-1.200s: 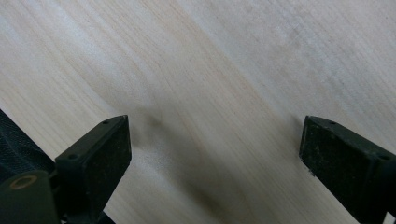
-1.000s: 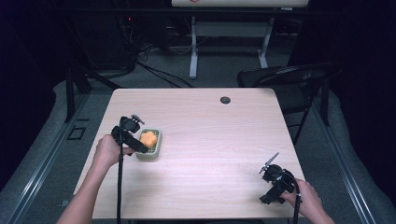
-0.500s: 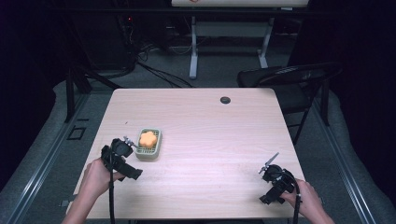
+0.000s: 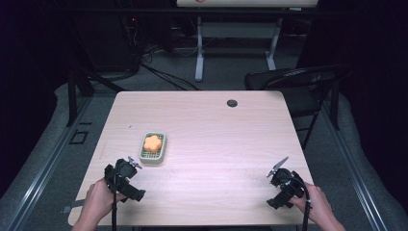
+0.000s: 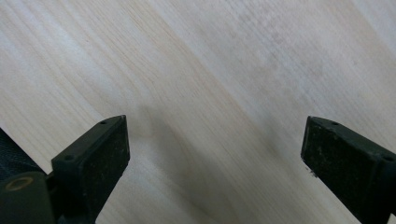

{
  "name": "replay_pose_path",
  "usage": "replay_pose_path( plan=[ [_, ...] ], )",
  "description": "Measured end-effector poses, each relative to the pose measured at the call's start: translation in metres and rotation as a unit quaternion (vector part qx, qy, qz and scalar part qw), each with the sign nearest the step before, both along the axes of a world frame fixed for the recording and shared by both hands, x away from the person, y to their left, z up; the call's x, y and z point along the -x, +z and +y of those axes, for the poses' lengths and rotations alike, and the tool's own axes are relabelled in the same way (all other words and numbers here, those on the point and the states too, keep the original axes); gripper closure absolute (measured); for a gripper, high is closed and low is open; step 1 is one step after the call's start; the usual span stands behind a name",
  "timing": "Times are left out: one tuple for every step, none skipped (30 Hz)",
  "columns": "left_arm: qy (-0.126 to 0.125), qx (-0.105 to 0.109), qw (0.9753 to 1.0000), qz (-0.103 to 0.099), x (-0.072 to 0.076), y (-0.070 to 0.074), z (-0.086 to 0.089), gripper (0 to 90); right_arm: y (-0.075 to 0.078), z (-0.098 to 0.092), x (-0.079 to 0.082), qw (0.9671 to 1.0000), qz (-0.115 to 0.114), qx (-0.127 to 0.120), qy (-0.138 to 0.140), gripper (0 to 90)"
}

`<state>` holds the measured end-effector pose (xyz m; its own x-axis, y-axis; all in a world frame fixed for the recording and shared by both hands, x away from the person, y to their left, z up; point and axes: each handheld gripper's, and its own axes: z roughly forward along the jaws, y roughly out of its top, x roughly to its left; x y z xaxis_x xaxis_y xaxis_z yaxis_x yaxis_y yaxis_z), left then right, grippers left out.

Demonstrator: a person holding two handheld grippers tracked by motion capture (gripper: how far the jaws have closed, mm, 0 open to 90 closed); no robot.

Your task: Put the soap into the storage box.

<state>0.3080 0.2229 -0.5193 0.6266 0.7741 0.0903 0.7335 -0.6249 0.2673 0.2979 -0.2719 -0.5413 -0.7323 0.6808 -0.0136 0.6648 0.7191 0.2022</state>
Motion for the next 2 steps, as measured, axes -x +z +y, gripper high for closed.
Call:
replay_pose_path(
  plan=[
    [-0.003, 0.004, 1.0, 0.0, -0.0011, -0.0008, -0.0003, 0.0, -0.0023, 0.0015, 0.0019, 0.9998, -0.009, -0.018, -0.008, 7.6],
    [-0.003, 0.004, 1.0, 0.0, -0.0011, -0.0008, -0.0003, 0.0, -0.0023, 0.0015, 0.0019, 0.9998, -0.009, -0.018, -0.008, 7.6]
  ],
)
